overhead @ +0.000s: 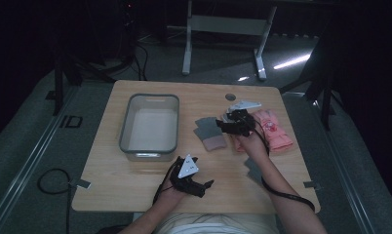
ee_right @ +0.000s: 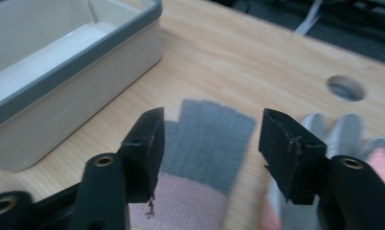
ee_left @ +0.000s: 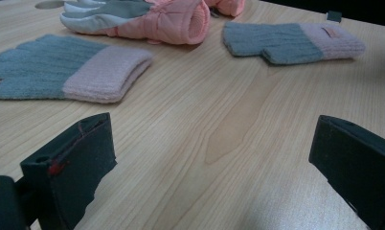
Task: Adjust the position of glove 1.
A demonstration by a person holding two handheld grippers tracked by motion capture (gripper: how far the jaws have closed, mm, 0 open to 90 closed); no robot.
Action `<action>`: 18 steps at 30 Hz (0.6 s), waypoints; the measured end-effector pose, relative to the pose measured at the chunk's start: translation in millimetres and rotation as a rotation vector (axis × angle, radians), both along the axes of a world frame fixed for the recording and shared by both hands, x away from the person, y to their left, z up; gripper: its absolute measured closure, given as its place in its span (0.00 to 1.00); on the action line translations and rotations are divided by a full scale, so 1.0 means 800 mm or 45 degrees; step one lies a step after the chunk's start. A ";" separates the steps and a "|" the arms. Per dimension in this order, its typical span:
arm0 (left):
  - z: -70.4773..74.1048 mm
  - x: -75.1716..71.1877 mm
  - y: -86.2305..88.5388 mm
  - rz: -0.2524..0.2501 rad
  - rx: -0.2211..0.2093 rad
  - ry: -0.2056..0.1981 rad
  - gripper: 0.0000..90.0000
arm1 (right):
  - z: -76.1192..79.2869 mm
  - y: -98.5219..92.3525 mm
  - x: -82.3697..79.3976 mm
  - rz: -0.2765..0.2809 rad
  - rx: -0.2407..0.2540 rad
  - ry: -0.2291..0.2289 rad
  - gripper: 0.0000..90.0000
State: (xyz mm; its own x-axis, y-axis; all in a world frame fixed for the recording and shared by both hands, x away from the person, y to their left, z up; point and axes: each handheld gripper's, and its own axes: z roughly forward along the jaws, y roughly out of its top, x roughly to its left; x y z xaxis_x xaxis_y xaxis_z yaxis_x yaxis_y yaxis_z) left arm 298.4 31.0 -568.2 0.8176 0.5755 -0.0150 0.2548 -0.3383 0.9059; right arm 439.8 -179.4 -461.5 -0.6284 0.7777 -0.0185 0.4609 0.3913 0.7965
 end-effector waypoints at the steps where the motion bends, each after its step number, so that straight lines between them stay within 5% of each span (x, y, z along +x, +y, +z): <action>1: 0.000 0.000 0.000 0.000 0.000 0.000 0.02 | -0.004 0.002 0.001 0.007 0.002 0.009 0.48; 4: 0.000 -0.001 -0.001 -0.003 0.007 -0.009 0.02 | -0.026 0.010 0.009 0.023 -0.075 0.058 0.57; 18: 0.000 -0.001 0.000 -0.005 0.006 -0.002 0.02 | -0.064 0.028 0.038 0.084 -0.170 0.173 0.65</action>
State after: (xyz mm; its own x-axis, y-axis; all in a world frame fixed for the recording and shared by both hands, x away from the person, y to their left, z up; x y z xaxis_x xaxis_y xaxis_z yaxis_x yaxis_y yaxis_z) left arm 297.9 30.8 -568.3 0.8200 0.5722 -0.0109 0.2520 -0.3438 0.9046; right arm 470.4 -157.4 -513.0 -0.6816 0.7311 -0.0305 0.5302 0.5222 0.6680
